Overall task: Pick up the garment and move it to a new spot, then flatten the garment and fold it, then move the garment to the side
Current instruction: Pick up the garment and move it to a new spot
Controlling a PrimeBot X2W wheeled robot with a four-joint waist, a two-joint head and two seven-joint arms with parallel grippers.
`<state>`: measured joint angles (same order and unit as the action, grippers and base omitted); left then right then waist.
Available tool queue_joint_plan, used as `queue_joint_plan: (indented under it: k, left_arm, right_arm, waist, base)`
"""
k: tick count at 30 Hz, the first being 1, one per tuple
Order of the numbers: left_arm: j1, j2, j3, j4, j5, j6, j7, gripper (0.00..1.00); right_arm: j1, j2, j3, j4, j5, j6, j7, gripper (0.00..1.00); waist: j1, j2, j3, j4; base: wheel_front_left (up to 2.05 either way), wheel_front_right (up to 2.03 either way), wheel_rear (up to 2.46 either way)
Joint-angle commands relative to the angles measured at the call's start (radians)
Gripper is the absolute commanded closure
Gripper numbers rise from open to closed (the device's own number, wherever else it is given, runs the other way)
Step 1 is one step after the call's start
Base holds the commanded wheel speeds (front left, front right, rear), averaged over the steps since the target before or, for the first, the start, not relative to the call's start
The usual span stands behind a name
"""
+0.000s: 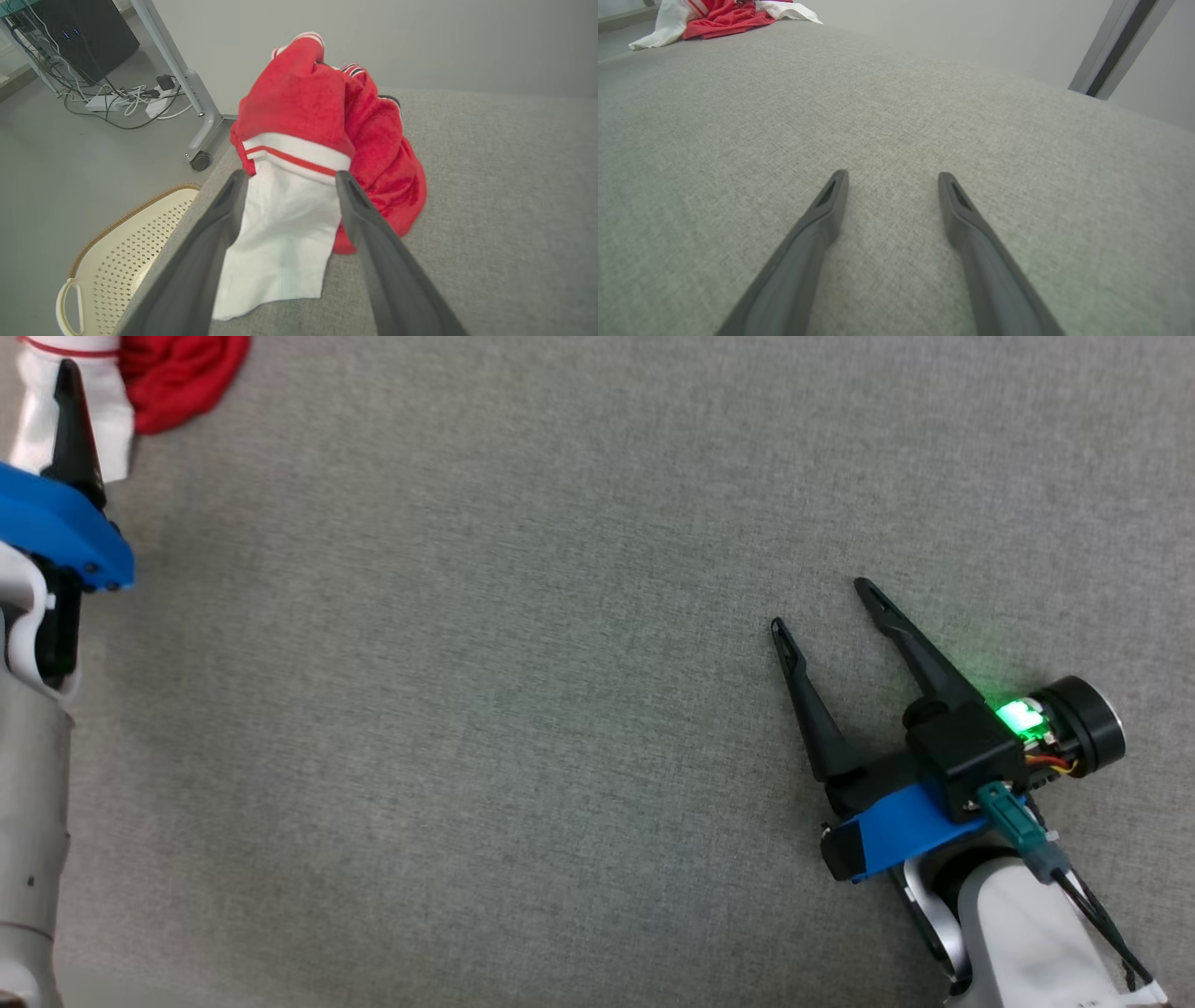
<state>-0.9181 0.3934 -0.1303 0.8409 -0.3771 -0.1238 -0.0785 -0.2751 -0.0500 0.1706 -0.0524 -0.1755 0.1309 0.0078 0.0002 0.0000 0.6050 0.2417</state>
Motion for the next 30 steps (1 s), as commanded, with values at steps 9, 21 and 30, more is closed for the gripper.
queue_joint_plan:
  k: [9,21,30]
  left_arm:
    - [-0.168,0.026,-0.035,0.173,0.012,-0.006,-0.042,0.2]
    - [-0.231,0.065,-0.098,0.297,0.021,-0.009,-0.104,1.0]
    - [-0.265,0.14,-0.192,0.269,0.037,-0.006,-0.137,1.0]
  right_arm:
    - [0.037,-0.016,-0.039,0.015,-0.006,-0.001,-0.015,0.0]
    - [-0.011,-0.012,-0.034,0.058,0.058,-0.001,-0.077,0.0]
    - [-0.026,-0.003,-0.03,0.151,0.131,0.0,-0.15,0.0]
  waist:
    - [-0.0002,0.0,0.078,-0.045]
    - [-0.0002,0.0,0.025,-0.087]
    - [-0.0002,0.0,-0.131,-0.139]
  base:
    - [0.0,0.0,0.0]
    - [0.0,0.0,0.0]
    - [0.0,0.0,0.0]
